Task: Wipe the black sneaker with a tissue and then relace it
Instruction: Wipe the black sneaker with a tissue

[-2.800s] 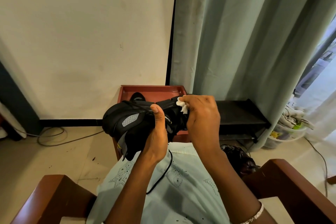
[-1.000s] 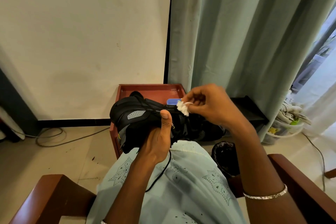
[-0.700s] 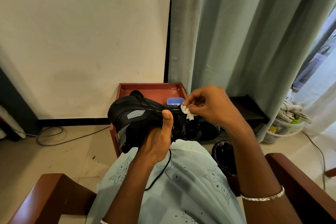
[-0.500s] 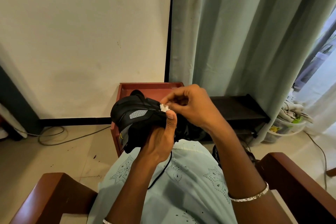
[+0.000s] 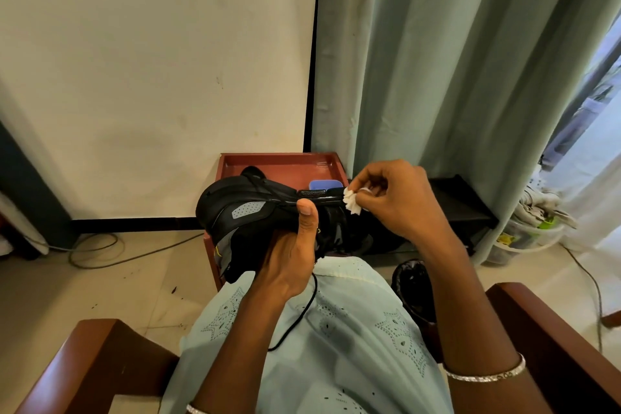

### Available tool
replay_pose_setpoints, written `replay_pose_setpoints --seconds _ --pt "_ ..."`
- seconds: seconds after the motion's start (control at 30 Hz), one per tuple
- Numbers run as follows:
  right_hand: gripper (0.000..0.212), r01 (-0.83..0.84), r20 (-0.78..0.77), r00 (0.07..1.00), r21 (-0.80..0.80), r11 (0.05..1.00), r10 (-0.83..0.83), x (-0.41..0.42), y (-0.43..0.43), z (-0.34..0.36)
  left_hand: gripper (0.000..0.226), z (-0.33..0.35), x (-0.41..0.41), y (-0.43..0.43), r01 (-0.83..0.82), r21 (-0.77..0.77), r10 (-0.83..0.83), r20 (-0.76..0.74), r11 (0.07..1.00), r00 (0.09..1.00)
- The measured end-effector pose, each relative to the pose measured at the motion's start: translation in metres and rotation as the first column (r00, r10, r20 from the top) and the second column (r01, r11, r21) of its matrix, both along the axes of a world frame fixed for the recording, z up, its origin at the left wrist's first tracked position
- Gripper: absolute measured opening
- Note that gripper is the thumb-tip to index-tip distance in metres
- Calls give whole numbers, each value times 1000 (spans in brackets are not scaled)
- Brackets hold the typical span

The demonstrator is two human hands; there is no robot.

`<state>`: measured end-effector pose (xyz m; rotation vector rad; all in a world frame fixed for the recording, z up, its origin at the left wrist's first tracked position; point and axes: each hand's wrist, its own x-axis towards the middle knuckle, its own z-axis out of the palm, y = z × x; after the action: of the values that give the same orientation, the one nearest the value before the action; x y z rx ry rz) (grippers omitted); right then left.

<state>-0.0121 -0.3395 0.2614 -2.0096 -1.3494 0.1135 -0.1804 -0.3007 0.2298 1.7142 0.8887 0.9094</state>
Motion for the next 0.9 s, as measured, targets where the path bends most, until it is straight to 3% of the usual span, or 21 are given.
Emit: replay_pose_setpoints --seconds 0.07,0.23,0.33,0.47,0.7,0.8,0.9 --pt "15 -51 -19 998 15 999 52 -9 5 -2 57 -2 0 1 -6 2 6 8 1000 1000" --pt "15 -181 -91 978 85 980 188 -38 18 -2 75 -7 1 0 23 10 -23 6 1000 1000" --pt "15 -160 -65 984 86 983 165 -39 20 -3 93 -2 2 -1 70 12 -70 -35 997 997" --pt "16 1 -5 1000 23 1000 -1 -19 10 -3 60 -5 1 2 28 -43 -30 -55 999 998" --pt "10 268 -34 963 52 962 -267 8 -10 -10 55 7 -1 -3 22 -15 -22 27 1000 999" --pt "16 272 -10 962 91 958 -272 -2 -5 -13 43 7 0 -4 33 -40 -31 44 999 999" --pt "18 170 6 985 132 977 -172 -19 5 -14 48 3 0 -2 18 -29 -18 21 999 1000"
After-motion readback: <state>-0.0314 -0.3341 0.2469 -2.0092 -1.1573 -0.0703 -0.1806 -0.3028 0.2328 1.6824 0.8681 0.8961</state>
